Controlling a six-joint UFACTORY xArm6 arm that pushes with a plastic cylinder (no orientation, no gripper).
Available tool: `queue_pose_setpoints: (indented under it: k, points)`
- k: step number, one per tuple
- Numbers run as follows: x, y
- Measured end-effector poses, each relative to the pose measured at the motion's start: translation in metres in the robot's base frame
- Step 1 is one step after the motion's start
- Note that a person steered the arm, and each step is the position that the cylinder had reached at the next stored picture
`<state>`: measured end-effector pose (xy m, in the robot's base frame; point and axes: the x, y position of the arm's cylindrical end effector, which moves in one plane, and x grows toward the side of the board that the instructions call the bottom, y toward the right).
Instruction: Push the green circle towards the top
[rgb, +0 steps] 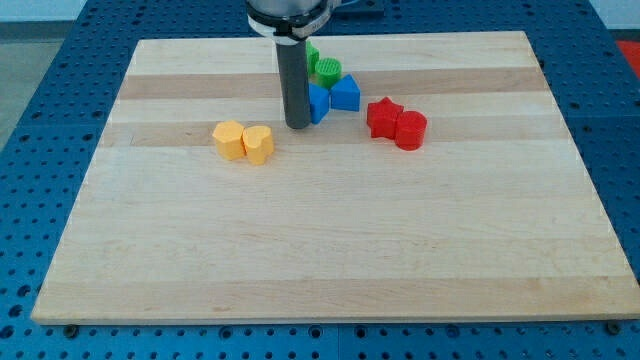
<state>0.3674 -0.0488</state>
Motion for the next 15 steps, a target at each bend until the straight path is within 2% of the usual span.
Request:
queue_pose_setpoints:
  k: [3, 6, 9, 11, 13, 15]
  points:
    - [-0.009, -0.046]
    - [-0.025, 0.015]
    - [-0.029, -0.028]
    - [-0.043, 0.018]
    - [-0.074, 0.049]
    - [-0.106, 0.060]
